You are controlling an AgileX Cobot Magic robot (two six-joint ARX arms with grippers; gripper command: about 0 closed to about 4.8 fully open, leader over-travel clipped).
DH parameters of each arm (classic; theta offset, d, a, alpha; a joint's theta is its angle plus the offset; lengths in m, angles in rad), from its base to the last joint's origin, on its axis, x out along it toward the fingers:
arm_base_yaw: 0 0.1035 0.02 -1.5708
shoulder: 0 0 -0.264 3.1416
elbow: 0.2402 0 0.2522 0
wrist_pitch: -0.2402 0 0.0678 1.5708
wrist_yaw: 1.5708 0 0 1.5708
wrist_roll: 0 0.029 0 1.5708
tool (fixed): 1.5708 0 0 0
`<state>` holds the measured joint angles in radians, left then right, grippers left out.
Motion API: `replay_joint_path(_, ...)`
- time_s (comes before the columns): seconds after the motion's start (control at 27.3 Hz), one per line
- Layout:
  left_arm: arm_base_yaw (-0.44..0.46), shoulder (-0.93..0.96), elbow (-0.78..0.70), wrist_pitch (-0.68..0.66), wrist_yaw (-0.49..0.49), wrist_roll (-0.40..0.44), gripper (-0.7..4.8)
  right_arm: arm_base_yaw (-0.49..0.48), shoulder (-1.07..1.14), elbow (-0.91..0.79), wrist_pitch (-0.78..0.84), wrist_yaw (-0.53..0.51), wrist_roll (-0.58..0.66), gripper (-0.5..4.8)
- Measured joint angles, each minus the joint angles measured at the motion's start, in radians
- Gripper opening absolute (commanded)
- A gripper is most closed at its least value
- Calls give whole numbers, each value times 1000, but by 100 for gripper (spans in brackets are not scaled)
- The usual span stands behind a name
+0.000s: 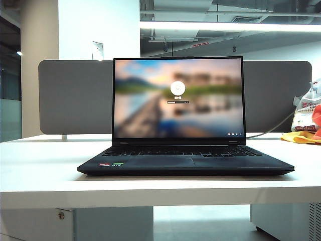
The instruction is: Open the lid of the laptop and use the keypad to enter the password "123".
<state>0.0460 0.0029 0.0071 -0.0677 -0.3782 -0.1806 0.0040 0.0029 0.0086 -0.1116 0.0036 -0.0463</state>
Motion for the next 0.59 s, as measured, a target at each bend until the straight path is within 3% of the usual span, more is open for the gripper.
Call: replay_joint_path(0.59, -30, 0, 0, -3, 0, 0, -5, 0, 0, 0, 1, 0, 0, -4)
